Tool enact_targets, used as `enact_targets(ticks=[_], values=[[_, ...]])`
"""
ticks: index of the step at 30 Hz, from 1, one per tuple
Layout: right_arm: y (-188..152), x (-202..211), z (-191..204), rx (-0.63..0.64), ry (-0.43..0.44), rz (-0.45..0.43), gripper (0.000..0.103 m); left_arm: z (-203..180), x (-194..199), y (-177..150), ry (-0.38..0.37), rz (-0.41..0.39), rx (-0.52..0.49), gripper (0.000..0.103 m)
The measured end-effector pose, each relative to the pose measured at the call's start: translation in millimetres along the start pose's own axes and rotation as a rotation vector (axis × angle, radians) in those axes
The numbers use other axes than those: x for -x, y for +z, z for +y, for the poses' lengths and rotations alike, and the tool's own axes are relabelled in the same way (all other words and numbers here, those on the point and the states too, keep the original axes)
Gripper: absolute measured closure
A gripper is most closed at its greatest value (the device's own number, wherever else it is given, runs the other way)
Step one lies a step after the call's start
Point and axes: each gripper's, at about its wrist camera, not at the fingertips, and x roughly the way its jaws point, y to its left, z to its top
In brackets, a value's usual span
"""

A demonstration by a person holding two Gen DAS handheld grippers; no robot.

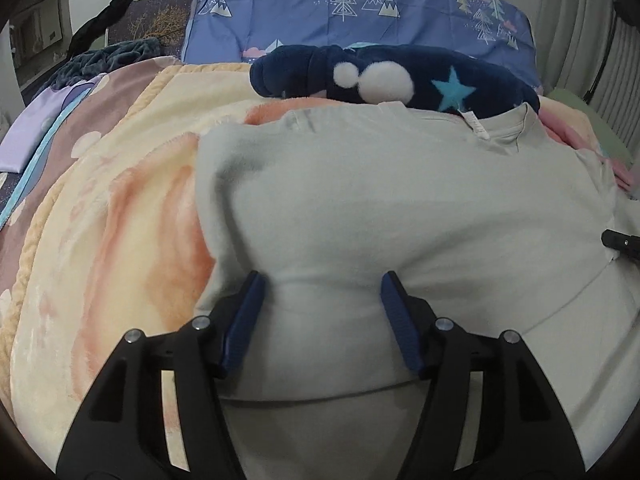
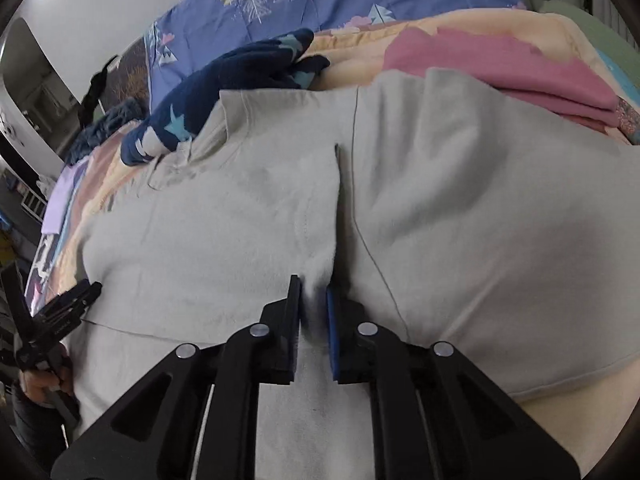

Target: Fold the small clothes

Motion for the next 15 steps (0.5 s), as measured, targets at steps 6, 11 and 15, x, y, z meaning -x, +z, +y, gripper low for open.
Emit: enact_targets(ticks=[6, 11, 15], values=[[-5, 45, 44, 0.171, -0.011, -0.196, 0.077, -11, 29, 9, -0.064, -0.070, -0.007, 0.047], [-18, -28, 34, 0.119, -0.037, 0.046, 0.076, -40, -3, 2, -0.002, 0.013, -0.098, 0.043], [-27, -22, 34, 0.153, -0.024, -0.023, 0.076, -36, -2, -1, -0.017, -0.002, -0.072, 0.043]])
